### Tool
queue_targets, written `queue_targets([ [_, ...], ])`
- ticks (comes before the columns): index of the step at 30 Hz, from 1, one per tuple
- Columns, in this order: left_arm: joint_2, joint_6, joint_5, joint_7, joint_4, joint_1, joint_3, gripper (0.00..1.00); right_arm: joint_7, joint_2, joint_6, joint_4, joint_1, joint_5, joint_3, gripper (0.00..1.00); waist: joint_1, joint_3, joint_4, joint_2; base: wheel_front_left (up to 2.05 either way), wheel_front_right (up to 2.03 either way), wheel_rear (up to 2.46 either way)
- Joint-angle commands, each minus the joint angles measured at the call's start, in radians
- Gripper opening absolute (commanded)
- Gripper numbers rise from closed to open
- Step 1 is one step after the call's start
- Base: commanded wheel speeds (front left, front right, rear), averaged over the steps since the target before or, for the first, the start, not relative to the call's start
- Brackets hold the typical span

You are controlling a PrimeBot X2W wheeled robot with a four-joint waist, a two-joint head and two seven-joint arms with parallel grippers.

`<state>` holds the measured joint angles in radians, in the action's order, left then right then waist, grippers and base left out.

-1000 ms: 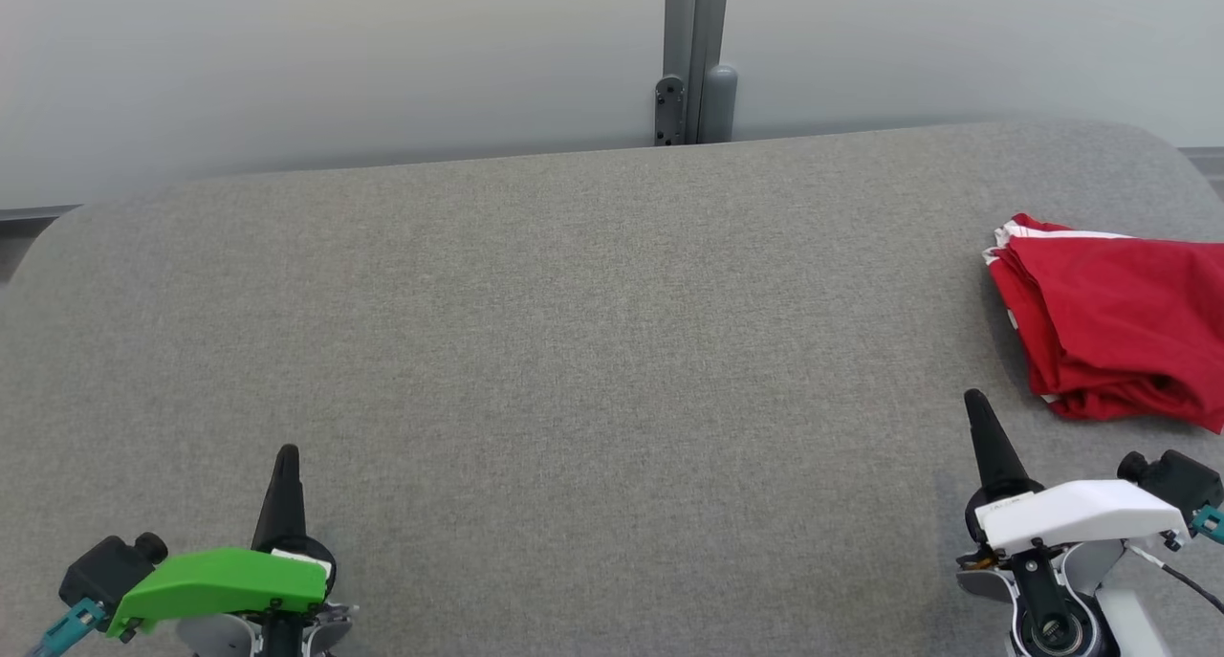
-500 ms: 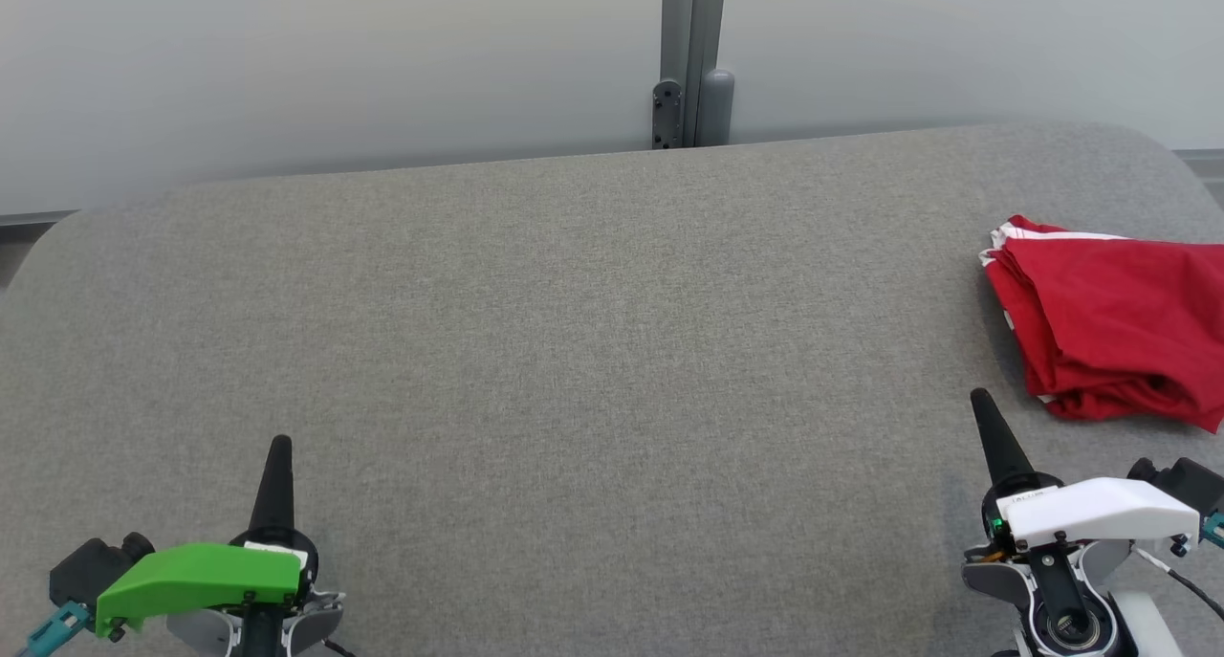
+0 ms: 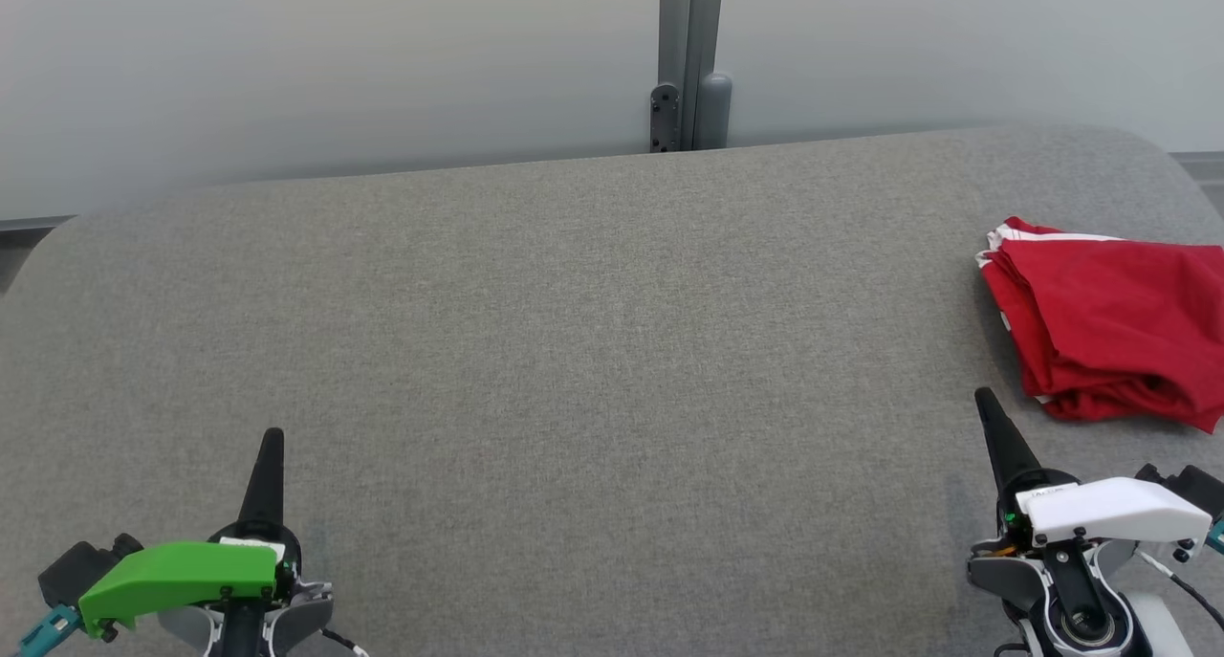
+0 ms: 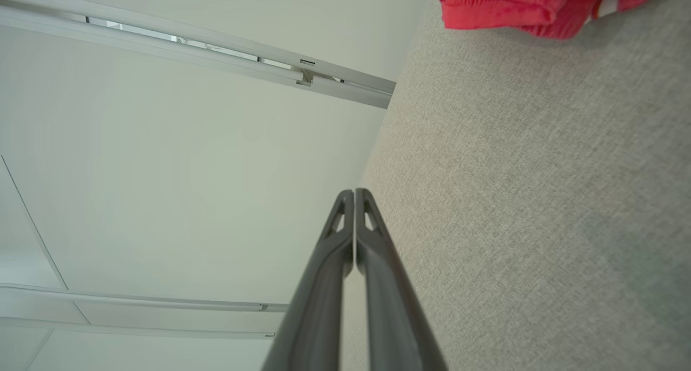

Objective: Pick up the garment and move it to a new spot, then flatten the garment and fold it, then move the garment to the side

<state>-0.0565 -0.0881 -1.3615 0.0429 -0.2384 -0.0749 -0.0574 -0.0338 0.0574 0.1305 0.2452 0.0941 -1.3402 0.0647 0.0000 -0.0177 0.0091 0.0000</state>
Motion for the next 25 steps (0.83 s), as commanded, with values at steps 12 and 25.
queue_targets([
  [12, 0.001, -0.021, -0.101, 0.028, -0.001, -0.029, -0.025, 0.0, -0.03, 0.004, 0.001, -0.005, 0.018, -0.113, 0.017, 0.0, 0.0, 0.005, -0.003, 0.0, 0.0, 0.0, 0.0],
  [25, 0.003, -0.036, -0.184, 0.052, -0.004, -0.035, -0.043, 0.0, -0.053, 0.003, 0.001, -0.003, 0.018, -0.205, 0.03, 0.0, 0.0, 0.01, -0.006, 0.0, 0.0, 0.0, 0.0],
])
